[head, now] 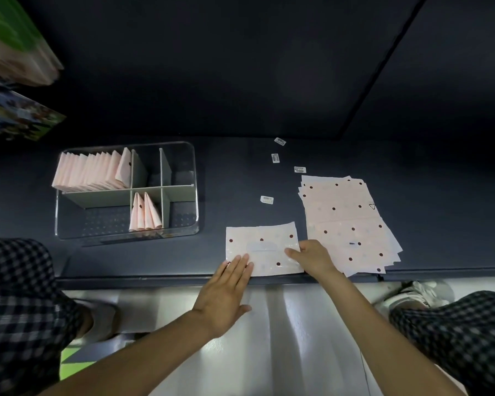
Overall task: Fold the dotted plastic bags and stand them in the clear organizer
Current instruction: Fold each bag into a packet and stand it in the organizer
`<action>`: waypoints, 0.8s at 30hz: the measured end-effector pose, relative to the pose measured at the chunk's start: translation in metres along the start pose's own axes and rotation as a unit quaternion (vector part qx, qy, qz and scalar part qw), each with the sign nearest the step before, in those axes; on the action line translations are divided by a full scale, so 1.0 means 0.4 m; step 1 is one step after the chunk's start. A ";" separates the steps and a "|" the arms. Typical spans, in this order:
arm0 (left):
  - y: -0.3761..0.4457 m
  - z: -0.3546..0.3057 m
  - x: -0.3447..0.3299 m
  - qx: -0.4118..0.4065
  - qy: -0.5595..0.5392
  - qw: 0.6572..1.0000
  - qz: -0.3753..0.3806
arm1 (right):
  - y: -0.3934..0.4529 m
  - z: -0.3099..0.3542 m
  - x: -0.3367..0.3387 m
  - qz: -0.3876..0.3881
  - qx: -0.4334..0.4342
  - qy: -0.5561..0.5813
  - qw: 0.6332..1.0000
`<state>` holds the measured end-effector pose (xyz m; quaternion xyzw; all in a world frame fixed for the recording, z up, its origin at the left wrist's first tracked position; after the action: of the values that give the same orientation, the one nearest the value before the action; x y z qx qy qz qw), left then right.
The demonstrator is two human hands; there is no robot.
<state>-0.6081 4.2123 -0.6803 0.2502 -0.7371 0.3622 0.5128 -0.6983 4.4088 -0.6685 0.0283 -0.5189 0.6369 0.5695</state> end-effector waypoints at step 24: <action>0.019 0.097 0.083 -0.095 0.106 0.969 -0.201 | -0.096 -0.061 -0.013 -0.234 0.448 -0.374 0.778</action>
<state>-0.6478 4.1864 -0.6596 0.3035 -0.6440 0.2051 0.6717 -0.6540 4.4148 -0.6587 0.6363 -0.3248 0.5841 0.3853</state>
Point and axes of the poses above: each hand's wrist, its own y-axis towards the middle knuckle, its own x-axis out of the back of the hand, z = x × y, the point moved 4 cm from there along y, towards the middle knuckle, and after that the axes turned 11 degrees about -x, right-handed, at the moved point
